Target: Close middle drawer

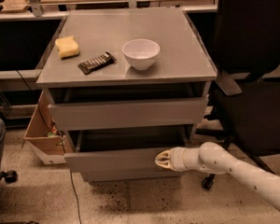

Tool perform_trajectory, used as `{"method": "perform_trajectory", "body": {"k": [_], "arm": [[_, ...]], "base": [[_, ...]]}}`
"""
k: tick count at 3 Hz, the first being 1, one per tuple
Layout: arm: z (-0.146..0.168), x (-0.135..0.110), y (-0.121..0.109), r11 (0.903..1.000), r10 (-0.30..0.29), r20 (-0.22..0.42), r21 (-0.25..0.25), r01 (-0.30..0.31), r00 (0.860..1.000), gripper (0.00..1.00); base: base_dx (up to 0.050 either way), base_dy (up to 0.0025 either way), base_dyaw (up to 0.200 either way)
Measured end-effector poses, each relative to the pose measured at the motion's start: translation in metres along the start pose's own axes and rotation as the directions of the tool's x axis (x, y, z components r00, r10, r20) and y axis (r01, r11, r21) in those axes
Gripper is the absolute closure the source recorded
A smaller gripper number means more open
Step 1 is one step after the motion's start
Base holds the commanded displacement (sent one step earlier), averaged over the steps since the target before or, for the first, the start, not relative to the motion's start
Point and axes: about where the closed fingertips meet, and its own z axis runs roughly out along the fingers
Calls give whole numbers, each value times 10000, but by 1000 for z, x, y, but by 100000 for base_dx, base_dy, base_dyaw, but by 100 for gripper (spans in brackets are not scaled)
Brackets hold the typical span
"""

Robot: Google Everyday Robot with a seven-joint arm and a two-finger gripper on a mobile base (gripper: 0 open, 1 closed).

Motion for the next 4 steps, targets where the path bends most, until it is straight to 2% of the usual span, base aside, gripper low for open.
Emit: {"method": "perform_trajectory", "body": {"k": [2, 4], "arm": [[30, -17, -24, 9966, -809, 582, 196, 799, 9950, 100], [56, -30, -43, 9896, -1423, 1127, 360, 1390, 9834, 100]], "base": [[0, 0, 0], [0, 0, 0]]}}
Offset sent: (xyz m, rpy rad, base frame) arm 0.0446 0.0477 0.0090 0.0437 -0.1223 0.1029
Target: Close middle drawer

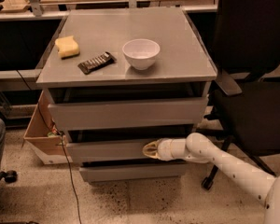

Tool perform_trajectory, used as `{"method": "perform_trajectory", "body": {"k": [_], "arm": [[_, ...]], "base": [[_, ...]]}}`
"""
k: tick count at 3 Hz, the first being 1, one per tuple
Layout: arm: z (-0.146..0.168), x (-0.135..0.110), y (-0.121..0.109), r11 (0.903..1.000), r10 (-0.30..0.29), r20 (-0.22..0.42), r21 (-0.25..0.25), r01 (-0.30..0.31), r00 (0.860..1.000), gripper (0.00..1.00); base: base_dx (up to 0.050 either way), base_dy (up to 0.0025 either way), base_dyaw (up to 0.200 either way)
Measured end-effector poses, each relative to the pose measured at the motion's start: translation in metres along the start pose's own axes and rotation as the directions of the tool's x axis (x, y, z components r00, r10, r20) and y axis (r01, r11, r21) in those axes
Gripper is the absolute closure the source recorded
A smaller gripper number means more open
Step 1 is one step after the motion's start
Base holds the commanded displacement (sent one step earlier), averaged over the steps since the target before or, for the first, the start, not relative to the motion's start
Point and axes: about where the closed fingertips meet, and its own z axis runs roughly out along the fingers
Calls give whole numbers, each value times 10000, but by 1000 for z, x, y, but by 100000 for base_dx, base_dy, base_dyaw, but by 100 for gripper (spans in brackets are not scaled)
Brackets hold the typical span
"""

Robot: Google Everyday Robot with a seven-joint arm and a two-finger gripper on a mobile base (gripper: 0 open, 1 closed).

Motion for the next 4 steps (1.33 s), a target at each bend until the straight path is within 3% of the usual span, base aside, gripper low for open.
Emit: {"method": "perform_trajectory", "body": {"k": [2, 3, 4], "arm": [[-1, 3, -9, 9994, -244, 164, 249, 240, 9996, 100], [-21, 8, 8, 9998, 181, 64, 74, -181, 9998, 100], [-67, 4, 44, 9930, 1160, 128, -245, -1156, 9932, 100]], "base": [[0, 0, 0], [0, 0, 0], [0, 0, 0]]}}
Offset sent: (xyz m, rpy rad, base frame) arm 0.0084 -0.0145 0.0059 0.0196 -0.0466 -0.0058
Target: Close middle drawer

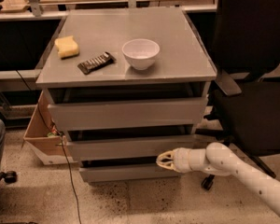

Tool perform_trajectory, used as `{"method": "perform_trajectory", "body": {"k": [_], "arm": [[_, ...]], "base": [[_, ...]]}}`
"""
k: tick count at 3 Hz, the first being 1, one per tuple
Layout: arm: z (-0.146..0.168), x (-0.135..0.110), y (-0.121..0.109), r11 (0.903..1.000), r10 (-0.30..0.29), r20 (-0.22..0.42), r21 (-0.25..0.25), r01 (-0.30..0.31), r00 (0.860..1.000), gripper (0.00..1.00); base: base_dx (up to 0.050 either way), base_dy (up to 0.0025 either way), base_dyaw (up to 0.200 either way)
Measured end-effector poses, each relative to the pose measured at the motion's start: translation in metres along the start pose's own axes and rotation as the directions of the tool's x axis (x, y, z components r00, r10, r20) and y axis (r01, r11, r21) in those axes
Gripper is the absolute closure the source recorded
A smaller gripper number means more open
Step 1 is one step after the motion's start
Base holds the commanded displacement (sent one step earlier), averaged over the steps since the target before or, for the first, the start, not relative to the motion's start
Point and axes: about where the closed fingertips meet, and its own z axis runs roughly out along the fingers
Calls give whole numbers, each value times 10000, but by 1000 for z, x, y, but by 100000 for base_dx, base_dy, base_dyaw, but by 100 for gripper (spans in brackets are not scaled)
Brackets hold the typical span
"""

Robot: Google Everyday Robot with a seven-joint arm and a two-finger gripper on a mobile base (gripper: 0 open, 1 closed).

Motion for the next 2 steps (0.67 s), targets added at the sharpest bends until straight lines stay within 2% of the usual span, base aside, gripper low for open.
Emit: {"method": "perform_trajectory", "body": {"k": [1, 2], "arm": [[-56, -7, 34, 9967, 805, 425, -120, -801, 9958, 100], [-102, -11, 57, 9865, 1615, 1216, 59, -1635, 9793, 100]], "base": [[0, 0, 0], [0, 0, 0]]}}
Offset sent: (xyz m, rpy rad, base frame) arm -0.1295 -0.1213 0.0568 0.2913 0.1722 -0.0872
